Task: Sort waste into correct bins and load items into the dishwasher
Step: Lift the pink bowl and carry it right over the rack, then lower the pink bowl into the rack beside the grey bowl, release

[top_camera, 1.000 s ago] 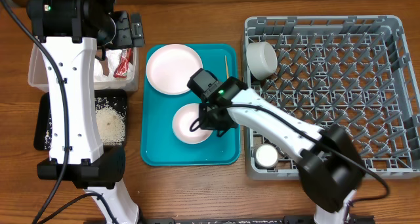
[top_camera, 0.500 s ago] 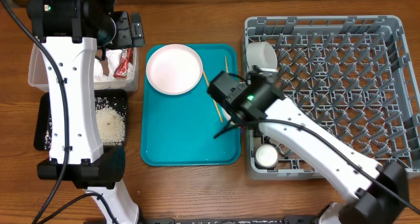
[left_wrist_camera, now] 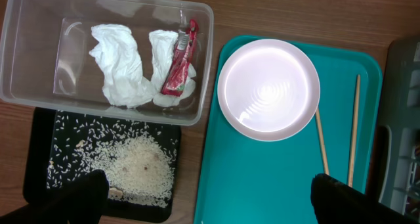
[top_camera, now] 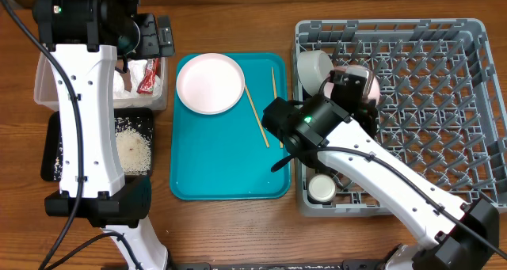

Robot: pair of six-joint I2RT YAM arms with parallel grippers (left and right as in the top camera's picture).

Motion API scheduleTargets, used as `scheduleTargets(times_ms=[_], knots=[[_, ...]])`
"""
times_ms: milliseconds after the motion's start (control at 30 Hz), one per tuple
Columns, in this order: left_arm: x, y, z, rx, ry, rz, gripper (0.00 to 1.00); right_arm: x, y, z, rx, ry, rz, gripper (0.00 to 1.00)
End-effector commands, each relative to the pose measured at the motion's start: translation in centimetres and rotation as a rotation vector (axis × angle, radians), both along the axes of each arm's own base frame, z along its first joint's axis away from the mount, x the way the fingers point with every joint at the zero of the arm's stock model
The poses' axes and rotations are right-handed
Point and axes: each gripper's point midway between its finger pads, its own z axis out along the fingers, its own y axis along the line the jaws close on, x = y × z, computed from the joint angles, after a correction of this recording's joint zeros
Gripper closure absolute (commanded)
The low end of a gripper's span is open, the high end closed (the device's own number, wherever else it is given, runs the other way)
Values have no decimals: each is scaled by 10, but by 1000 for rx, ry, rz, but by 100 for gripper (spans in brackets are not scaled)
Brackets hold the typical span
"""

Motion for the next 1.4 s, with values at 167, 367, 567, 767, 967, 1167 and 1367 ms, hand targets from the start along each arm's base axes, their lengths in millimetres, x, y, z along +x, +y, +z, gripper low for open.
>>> scheduleTargets(times_ms=[167, 367, 567, 767, 967, 1167, 1367], knots=[[-3, 3, 15, 5, -46, 17, 0, 31, -19, 25, -246, 26, 24, 96], [-3, 3, 15, 5, -46, 17, 0, 45, -6, -20, -357, 253, 91, 96], [-3, 3, 15, 5, -46, 17, 0, 42, -6, -54, -391, 357, 99, 96], [-3, 3, 15, 5, -46, 17, 0, 37, -8, -77, -359, 392, 101, 96], [-3, 3, 15, 5, -46, 17, 0, 40, 0, -94, -289, 405, 124, 96], [-3, 3, 15, 5, -46, 17, 0, 41, 3, -97, -268, 402, 128, 96], [-3, 3, 15, 5, -46, 17, 0, 32, 9, -107, -229, 464, 152, 96]])
